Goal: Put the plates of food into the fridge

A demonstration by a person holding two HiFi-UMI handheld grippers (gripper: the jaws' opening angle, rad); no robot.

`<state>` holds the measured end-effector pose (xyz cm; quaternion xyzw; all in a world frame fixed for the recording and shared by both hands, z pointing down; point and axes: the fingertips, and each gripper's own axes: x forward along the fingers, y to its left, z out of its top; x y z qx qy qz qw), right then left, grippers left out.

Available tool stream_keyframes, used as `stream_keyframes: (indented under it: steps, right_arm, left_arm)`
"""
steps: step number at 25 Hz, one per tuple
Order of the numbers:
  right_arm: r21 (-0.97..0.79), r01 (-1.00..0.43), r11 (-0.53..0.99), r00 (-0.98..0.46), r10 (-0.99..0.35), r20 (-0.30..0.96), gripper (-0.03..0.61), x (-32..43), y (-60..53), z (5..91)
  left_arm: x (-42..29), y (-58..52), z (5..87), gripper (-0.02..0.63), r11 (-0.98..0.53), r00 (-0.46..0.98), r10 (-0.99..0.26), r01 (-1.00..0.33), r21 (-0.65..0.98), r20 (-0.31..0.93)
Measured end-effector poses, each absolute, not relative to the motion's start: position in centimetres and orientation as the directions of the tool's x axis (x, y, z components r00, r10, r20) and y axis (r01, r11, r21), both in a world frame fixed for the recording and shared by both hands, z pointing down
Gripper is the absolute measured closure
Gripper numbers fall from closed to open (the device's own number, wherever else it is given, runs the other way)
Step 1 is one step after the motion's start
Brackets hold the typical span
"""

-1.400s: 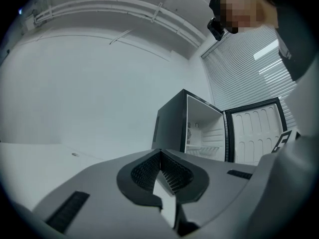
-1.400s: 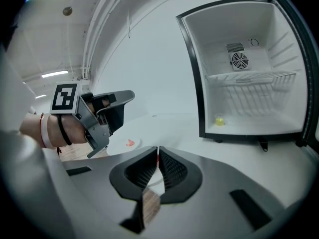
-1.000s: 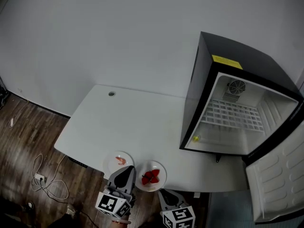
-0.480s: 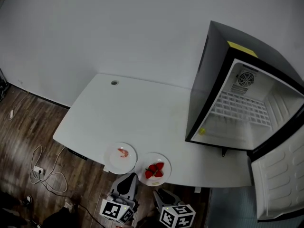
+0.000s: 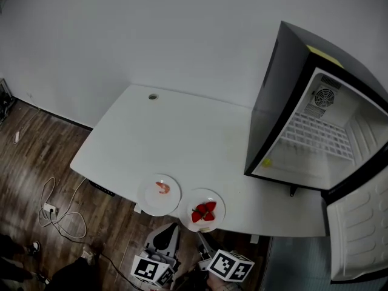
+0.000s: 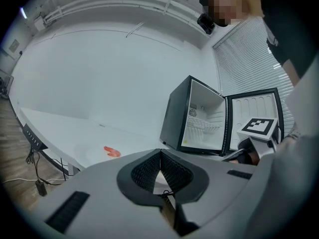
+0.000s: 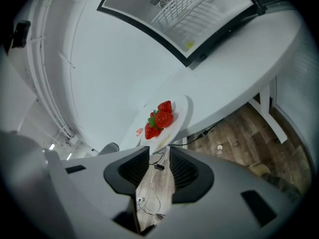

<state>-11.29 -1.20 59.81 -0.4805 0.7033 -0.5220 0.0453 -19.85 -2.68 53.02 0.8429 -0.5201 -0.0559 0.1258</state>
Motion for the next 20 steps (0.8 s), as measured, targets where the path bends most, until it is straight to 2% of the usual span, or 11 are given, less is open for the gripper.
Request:
stream_keyframes:
  steps: [6,14,17,19,20]
  right_arm:
    - [-0.857,-0.506,-0.096,-0.533,-0.747,0.398,0.474,-11.9,-2.4,60.3]
    - [-0.939,-0.3,-0.165,-0.502,-0.81,0.303,0.474,-11.5,-3.9,60.0]
    - [-0.945,-0.276,-0.173,-0.505,-0.811,0.296,0.477,-11.6,-3.8,60.1]
    - [-0.948,-0.268,-0.172,-0.502,-0.814,0.29,0.529,-11.4,-3.7,60.3]
    - [-0.951,-0.258,-0.169,-0.504,-0.817,0.282,0.531,-11.3,-3.6,60.4]
  left_arm:
    - [-19.4,-2.7,52.6,0.607,-0.449,0.465,-0.885,-0.85,0.276,-0.007]
    - [-19.3,-2.3,53.2,0.607,-0.456,0.483,-0.875,-0.849,0.269,0.041]
    - [-19.5,-2.3,53.5,0.607,-0.442,0.475,-0.878,-0.852,0.28,0.057]
    - [-19.5,-2.4,53.5,0.607,-0.446,0.477,-0.878,-0.852,0.275,0.052]
    - [-19.5,-2.4,53.5,0.607,-0.446,0.476,-0.878,-0.852,0.274,0.054]
